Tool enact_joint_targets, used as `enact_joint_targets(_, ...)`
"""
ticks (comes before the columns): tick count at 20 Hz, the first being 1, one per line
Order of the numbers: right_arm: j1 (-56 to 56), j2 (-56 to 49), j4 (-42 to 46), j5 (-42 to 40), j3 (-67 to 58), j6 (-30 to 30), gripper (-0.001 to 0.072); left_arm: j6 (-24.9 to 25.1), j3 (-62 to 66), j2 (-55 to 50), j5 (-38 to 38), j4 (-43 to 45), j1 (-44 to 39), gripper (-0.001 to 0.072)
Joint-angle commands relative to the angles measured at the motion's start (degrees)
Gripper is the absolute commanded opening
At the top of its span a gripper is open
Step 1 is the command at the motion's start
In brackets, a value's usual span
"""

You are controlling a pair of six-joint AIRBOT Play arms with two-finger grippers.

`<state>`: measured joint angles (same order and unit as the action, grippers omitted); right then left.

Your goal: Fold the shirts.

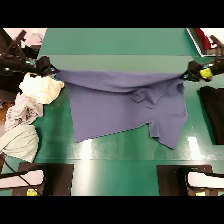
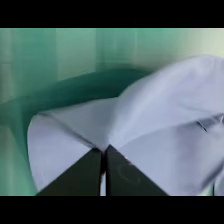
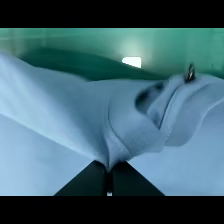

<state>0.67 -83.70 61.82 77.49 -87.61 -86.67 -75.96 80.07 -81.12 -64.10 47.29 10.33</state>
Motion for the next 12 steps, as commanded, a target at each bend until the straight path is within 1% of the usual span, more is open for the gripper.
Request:
enact_joint_targets(1, -2.3, -6.6, 2.7, -8.8, -3.0, -0.4, 0.0016, 5.3, -0.7, -6.2, 8.7, -5.2, 0.0, 0.0026)
enact_joint_targets(2, -2.1, -8.1, 2.7, -9.0, -5.6, -0.4, 0.0025, 6.0, -0.7, -6.7, 9.7, -5.1, 0.0, 0.0094)
enact_joint_targets(3, -1.8, -9.3, 2.7, -8.8, -7.9, -0.4, 0.0162, 5.9, -0.7, -6.7, 10.4, -5.1, 0.0, 0.0405)
enact_joint_targets(4, -1.2, -10.3, 2.7, -8.3, -10.3, -0.4, 0.0408, 5.9, -0.7, -6.7, 10.3, -5.3, 0.0, 0.0585)
enact_joint_targets(5, -0.4, -10.9, 2.7, -7.3, -12.2, -0.4, 0.0484, 5.9, -0.3, -6.7, 9.0, -5.3, 0.2, 0.0585)
enact_joint_targets(7, 1.4, -10.6, 2.7, -3.0, -15.2, -0.4, 0.0472, 5.9, 1.4, -6.7, 4.2, -5.0, 0.6, 0.0584)
enact_joint_targets(8, 2.3, -9.8, 2.7, -0.1, -15.6, 0.2, 0.0447, 5.7, 2.6, -6.7, 0.9, -4.3, 1.0, 0.0577)
enact_joint_targets(9, 3.3, -8.4, 2.7, 2.7, -15.0, 1.9, 0.0442, 5.4, 3.4, -6.6, -2.3, -2.9, 1.0, 0.0471)
enact_joint_targets(10, 4.4, -6.8, 2.7, 5.2, -13.5, 3.8, 0.044, 4.8, 3.5, -6.0, -5.1, -0.9, 1.0, 0.0475)
enact_joint_targets(11, 5.1, -4.9, 2.7, 6.6, -11.3, 4.6, 0.0417, 3.7, 3.1, -5.3, -7.8, 0.6, 0.9, 0.0475)
enact_joint_targets(12, 5.9, -2.7, 2.7, 7.2, -8.3, 4.8, 0.0329, 2.8, 2.3, -4.5, -10.7, 2.3, 0.8, 0.0475)
